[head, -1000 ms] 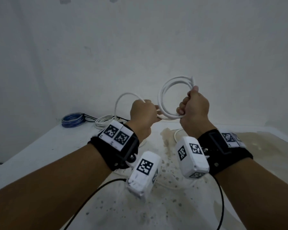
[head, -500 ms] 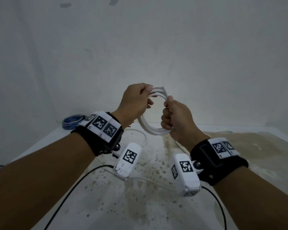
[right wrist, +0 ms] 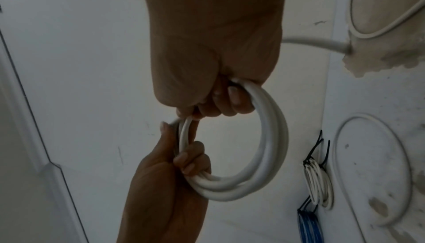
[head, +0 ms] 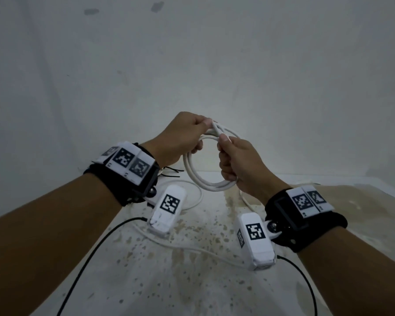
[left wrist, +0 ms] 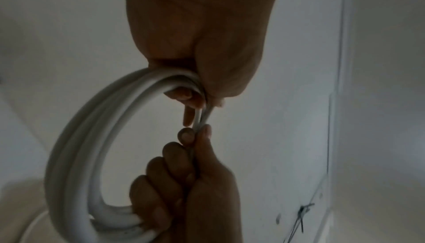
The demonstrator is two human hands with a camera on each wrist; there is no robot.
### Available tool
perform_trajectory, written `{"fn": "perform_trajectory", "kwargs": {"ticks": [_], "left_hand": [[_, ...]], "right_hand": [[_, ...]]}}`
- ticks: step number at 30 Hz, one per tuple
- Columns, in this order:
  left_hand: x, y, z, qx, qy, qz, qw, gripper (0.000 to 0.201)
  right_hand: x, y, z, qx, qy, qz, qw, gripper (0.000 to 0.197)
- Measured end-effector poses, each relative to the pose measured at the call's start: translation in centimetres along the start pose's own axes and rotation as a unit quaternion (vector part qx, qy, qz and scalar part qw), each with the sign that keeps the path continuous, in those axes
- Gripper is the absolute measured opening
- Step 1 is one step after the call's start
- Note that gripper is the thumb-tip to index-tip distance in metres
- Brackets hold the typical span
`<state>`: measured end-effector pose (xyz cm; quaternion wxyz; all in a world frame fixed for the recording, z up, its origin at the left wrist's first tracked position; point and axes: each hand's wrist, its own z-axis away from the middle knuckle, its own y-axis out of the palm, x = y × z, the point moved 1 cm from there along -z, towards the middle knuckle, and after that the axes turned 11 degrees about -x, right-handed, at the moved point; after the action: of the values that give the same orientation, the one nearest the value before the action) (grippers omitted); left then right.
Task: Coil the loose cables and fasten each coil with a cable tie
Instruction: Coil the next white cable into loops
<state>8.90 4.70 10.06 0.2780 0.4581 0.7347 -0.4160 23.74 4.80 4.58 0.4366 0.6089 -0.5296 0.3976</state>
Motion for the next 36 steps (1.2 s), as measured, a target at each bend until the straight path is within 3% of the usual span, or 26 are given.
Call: {"fn": "perform_trajectory", "kwargs": {"ticks": [3,6,10,13,14,17,18,20,22,23,25,26,29,32,36], "left_hand": [[-0.4,0.3,0.4,0.013,0.049,-0.087,0.995,0.043],[-0.3,0.7,0.4,-0.006,0.093,-0.146,0.985,0.038],[0.4,0.9,0.4,-0.059,0.11,-0.119,0.985,0.033],[0.3,1.0,0.6,-0.047,0.1,-0.09,0.99,0.028],[0.2,1.0,0.6,-0.044,0.099,-0.083,0.991,0.027],[-0.3,1.0,0.4,-0.042,0.1,-0.069,0.992,0.027],[-0.3,0.9,0.4,-0.042,0.1,-0.068,0.992,0.029],[-0.1,0.8,0.3,-0.047,0.099,-0.064,0.992,0.033],[0.0,0.8,0.2,-0.061,0.096,-0.044,0.993,0.036],[0.1,0.9,0.1,-0.071,0.089,-0.033,0.993,0.037],[0.2,1.0,-0.2,-0.103,0.073,-0.018,0.992,0.037],[0.3,1.1,-0.4,-0.121,0.062,-0.011,0.991,0.036],[0.6,1.3,-0.5,-0.176,0.036,0.006,0.984,0.036],[1.2,1.4,-0.3,-0.23,0.032,-0.006,0.973,0.037],[1.9,2.2,0.3,-0.281,0.004,0.004,0.96,0.036]], "right_hand": [[0.3,0.1,0.3,0.016,-0.019,0.029,0.999,0.038],[0.4,0.1,0.3,0.02,-0.031,0.047,0.998,0.039],[0.7,0.2,0.5,0.008,-0.032,0.049,0.998,0.045],[0.5,-0.5,-0.1,-0.096,-0.061,0.081,0.99,0.066],[0.5,-0.9,-0.4,-0.164,-0.104,0.14,0.971,0.067],[1.1,-2.5,-1.0,-0.359,-0.228,0.278,0.861,0.055],[1.6,-3.0,-1.1,-0.38,-0.243,0.285,0.846,0.048],[2.2,-3.5,-1.9,-0.349,-0.247,0.335,0.84,0.035],[2.2,-3.5,-2.8,-0.239,-0.227,0.381,0.864,0.047],[2.0,-3.3,-2.9,-0.175,-0.193,0.339,0.904,0.055],[1.8,-2.6,-2.1,-0.069,-0.068,0.162,0.982,0.054],[1.7,-2.3,-1.5,-0.032,-0.019,0.073,0.997,0.049],[1.0,-1.6,-0.7,-0.008,0.051,-0.083,0.995,0.044],[0.3,-0.8,-0.5,-0.009,0.104,-0.161,0.981,0.055],[0.4,0.5,-0.6,-0.098,0.041,-0.083,0.991,0.057]]}}
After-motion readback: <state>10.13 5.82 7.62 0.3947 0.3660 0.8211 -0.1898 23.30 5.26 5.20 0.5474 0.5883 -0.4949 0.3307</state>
